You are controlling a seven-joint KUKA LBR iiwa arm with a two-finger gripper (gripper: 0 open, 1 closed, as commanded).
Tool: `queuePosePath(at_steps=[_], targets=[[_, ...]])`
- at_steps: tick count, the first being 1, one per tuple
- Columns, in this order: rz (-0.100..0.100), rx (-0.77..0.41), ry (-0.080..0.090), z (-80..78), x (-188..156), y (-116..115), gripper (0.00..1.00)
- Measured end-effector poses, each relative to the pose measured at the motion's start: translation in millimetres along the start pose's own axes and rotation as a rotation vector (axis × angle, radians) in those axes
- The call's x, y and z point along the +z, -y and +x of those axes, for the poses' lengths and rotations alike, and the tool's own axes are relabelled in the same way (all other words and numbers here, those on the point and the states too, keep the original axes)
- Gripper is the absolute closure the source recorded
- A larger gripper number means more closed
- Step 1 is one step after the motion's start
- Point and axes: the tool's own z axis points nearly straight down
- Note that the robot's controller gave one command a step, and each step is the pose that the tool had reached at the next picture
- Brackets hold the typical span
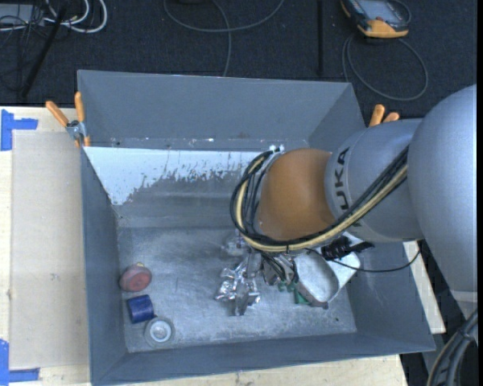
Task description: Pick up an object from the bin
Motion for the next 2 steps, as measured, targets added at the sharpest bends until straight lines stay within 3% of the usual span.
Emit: queuePosePath(at_steps=[1, 2], targets=[[0.001, 0.004, 0.000, -0.7, -1.9, 0.8, 1.00], [0.003, -0.063, 0.004, 12.9, -135.8, 2.8, 1.00]])
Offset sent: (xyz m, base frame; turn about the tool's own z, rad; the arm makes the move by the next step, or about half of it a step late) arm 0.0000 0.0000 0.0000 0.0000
